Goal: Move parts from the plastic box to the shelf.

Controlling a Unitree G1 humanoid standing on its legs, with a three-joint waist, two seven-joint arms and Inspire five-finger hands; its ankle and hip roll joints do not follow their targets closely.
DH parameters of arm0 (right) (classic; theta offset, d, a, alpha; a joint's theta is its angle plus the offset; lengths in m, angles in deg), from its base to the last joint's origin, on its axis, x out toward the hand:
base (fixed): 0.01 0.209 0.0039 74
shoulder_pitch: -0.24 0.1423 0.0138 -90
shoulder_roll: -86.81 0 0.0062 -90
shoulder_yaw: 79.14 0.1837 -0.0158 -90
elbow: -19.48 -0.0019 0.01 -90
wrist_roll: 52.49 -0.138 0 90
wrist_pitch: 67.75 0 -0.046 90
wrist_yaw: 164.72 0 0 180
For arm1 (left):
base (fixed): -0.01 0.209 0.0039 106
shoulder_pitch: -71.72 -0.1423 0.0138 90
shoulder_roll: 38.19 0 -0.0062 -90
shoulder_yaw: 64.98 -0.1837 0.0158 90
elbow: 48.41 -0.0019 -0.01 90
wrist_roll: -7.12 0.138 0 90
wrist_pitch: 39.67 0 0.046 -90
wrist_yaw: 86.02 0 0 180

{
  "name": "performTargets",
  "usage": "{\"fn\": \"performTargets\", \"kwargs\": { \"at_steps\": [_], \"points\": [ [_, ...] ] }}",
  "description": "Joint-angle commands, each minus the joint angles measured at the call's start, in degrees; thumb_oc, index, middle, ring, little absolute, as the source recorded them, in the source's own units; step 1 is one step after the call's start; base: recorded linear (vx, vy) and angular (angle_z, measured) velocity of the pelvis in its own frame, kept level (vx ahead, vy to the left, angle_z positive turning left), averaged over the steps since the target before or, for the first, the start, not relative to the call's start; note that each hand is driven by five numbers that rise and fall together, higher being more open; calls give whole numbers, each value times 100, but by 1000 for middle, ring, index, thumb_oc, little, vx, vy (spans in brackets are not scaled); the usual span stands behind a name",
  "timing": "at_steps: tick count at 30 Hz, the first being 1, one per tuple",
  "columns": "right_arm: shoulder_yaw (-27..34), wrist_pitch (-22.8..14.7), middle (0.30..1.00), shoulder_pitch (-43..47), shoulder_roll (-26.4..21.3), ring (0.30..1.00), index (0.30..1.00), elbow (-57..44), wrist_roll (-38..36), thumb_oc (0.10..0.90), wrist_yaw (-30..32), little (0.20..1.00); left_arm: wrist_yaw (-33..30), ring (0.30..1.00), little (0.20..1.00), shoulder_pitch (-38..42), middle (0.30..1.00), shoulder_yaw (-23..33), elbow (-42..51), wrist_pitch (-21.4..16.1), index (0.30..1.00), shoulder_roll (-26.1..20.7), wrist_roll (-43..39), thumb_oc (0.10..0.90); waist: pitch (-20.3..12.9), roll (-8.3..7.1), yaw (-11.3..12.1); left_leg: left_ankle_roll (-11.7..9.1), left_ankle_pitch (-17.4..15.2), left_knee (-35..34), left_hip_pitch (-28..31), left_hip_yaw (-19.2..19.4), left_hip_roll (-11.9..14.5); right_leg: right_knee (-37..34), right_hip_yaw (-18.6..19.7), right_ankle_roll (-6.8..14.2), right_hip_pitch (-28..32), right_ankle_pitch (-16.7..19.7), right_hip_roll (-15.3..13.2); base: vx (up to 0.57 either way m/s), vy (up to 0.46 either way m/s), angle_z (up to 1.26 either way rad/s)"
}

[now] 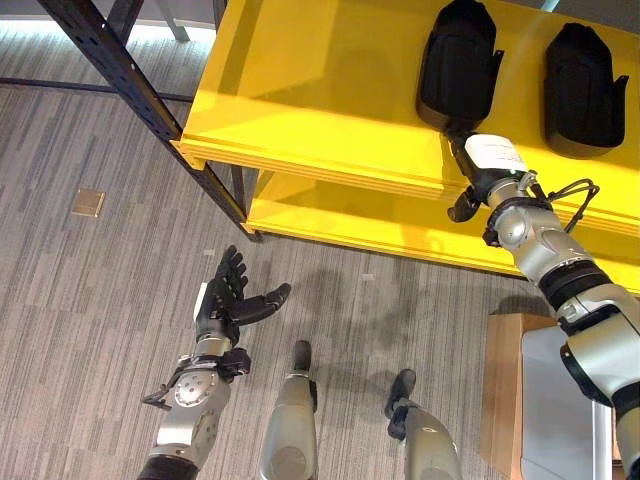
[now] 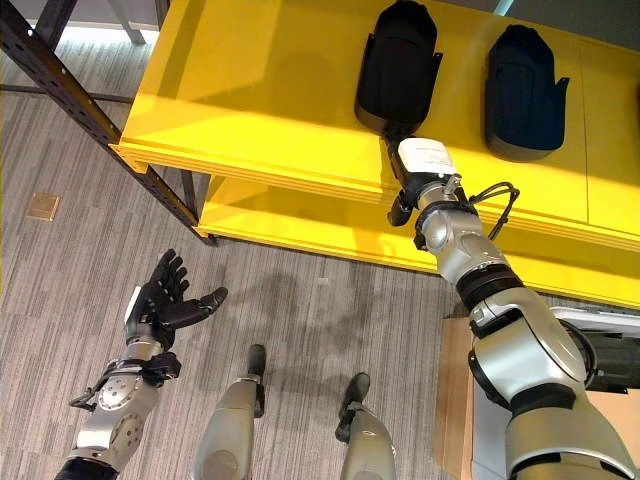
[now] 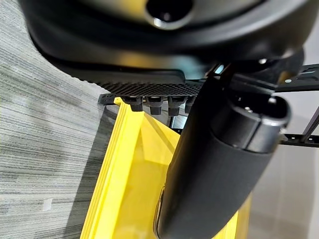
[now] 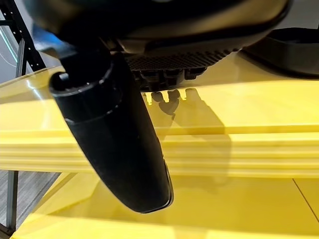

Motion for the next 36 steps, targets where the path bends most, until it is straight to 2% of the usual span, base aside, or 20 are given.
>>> {"fn": "performTargets", "kwargs": {
  "at_steps": [1,13,20,28,31,36],
  "points": [
    [75,-5,1000,932,-377,1000,1000,-97,-201,900,517,1000,65,1000,1000,-70,1000,175,558,-648,1000,-402,-10,900,-318,-246,-38,-129,147,470,-860,-140,226,-266,69,-11,1281,-909,-51,0,0,0],
    [94,6,1000,960,-438,1000,1000,-16,-262,900,558,1000,54,1000,1000,-78,1000,183,556,-643,1000,-408,-17,900,-315,-246,-42,-127,145,484,-877,-146,231,-253,82,-13,1268,-913,-49,0,0,0],
    [164,-17,1000,832,-426,1000,1000,-384,-244,900,517,1000,28,1000,1000,-78,1000,202,552,-636,1000,-386,-3,900,-304,-242,-60,-124,135,503,-892,-146,230,-240,89,-15,1253,-914,-54,0,0,0],
    [966,-147,1000,-317,-377,1000,1000,-1920,-271,900,423,1000,-71,1000,1000,-97,1000,361,500,-566,1000,-241,135,900,-267,-254,-163,-109,101,551,-916,-126,240,-196,99,-23,1215,-943,-53,0,0,0],
    [1487,-193,1000,-1220,-238,1000,1000,-2573,-245,900,347,1000,-124,1000,1000,-124,1000,438,502,-531,1000,-170,223,900,-258,-267,-224,-102,80,580,-928,-115,250,-177,107,-26,1203,-955,-58,0,0,0],
    [1993,-281,1000,-2262,67,1000,1000,-3187,-212,900,261,1000,-157,1000,1000,-145,1000,531,486,-476,1000,-71,337,900,-259,-274,-313,-98,70,596,-938,-112,274,-152,129,-25,1177,-969,-53,0,0,0]
  ]
}}
